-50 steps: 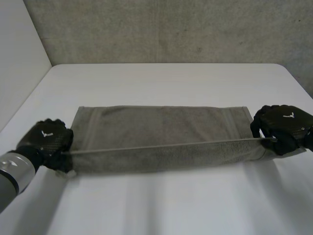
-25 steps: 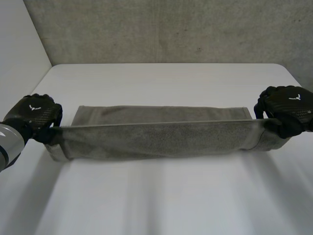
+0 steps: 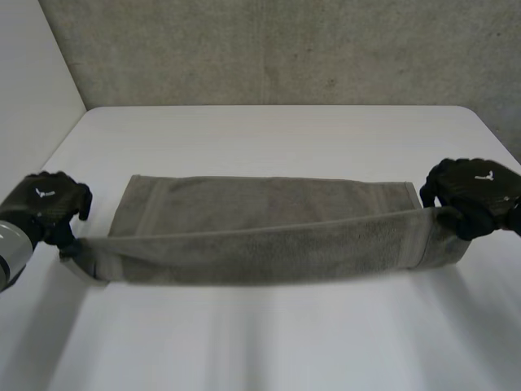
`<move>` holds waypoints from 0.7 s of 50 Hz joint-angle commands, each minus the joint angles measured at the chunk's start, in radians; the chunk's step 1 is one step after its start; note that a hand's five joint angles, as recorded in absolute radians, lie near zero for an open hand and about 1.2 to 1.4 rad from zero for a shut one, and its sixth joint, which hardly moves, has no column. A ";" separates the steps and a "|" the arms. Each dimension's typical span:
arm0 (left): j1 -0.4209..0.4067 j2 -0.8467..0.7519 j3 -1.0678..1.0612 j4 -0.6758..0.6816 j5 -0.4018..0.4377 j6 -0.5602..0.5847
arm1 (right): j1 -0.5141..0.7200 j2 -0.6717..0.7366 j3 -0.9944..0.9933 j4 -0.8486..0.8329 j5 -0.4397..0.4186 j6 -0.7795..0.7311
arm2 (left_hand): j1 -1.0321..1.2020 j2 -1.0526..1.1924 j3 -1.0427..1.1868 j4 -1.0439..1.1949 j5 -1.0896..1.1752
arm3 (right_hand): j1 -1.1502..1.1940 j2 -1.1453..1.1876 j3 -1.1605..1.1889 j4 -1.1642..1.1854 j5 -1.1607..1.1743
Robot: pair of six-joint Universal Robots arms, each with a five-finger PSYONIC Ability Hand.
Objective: Fold the towel.
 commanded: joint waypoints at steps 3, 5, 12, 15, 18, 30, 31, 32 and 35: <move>0.005 -0.009 -0.052 -0.002 0.008 -0.001 | -0.003 0.046 0.024 -0.009 0.001 -0.013 | 0.372 0.368 -0.051 -0.059 0.390 | 0.080 0.064 -0.043 -0.076 0.041; 0.008 -0.009 -0.061 -0.002 0.020 0.000 | -0.001 0.046 0.027 -0.009 0.001 -0.013 | 0.440 0.436 -0.051 -0.059 0.458 | 0.080 0.064 -0.043 -0.076 0.041; 0.026 -0.018 -0.071 -0.005 0.052 0.000 | 0.000 0.035 0.031 -0.009 0.001 -0.010 | 0.651 0.647 -0.051 -0.059 0.669 | 0.080 0.064 -0.043 -0.076 0.041; 0.034 -0.009 -0.068 -0.014 0.056 0.000 | -0.001 0.023 0.029 -0.007 0.001 -0.004 | 0.651 0.647 -0.051 -0.059 0.669 | 0.080 0.064 -0.043 -0.076 0.041; 0.035 0.036 -0.058 -0.054 0.074 -0.001 | -0.001 -0.009 0.026 0.002 0.003 0.001 | 0.651 0.647 -0.051 -0.059 0.669 | 0.080 0.064 -0.043 -0.076 0.041; 0.061 0.301 0.023 -0.155 0.152 -0.009 | -0.052 -0.212 -0.063 0.097 -0.014 0.022 | 0.651 0.647 -0.051 -0.059 0.669 | 0.080 0.064 -0.043 -0.076 0.041; 0.062 0.301 0.023 -0.155 0.152 -0.009 | -0.052 -0.212 -0.063 0.097 -0.014 0.022 | 0.651 0.647 -0.051 -0.059 0.669 | 0.080 0.064 -0.043 -0.076 0.041; 0.069 0.318 0.040 -0.155 0.154 -0.009 | -0.055 -0.216 -0.081 0.108 -0.019 0.022 | 0.651 0.647 -0.051 -0.059 0.669 | 0.080 0.064 -0.043 -0.076 0.041; 0.081 0.323 0.072 -0.151 0.166 -0.009 | -0.055 -0.216 -0.095 0.116 -0.031 0.022 | 0.651 0.647 -0.051 -0.059 0.669 | 0.080 0.064 -0.043 -0.076 0.041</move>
